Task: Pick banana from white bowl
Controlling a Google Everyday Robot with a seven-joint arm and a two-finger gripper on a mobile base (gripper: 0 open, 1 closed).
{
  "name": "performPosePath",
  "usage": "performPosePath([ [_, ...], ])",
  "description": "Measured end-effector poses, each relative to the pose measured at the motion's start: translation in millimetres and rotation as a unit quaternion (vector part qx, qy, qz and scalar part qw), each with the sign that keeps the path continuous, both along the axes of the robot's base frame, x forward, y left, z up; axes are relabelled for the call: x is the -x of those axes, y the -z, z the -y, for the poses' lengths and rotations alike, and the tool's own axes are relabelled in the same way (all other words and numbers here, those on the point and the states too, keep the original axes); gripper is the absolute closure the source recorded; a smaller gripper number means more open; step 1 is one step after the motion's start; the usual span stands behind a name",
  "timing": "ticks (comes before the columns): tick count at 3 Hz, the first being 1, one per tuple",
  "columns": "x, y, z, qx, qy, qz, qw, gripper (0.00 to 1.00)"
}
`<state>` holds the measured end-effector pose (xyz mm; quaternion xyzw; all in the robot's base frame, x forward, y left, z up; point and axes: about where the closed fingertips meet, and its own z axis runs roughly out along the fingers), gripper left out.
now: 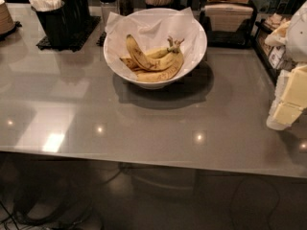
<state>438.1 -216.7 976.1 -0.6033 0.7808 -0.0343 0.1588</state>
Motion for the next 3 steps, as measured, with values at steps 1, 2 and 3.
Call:
performPosePath([
  [1,0.0,0.0,0.0,0.0,0.0,0.0,1.0,0.0],
  [2,-12.6,-7.0,-14.7,-0.026,-0.032,0.014,0.999,0.0],
  [3,-43.3,-18.1,-59.8,-0.062,-0.118,0.018,0.9909,0.0],
])
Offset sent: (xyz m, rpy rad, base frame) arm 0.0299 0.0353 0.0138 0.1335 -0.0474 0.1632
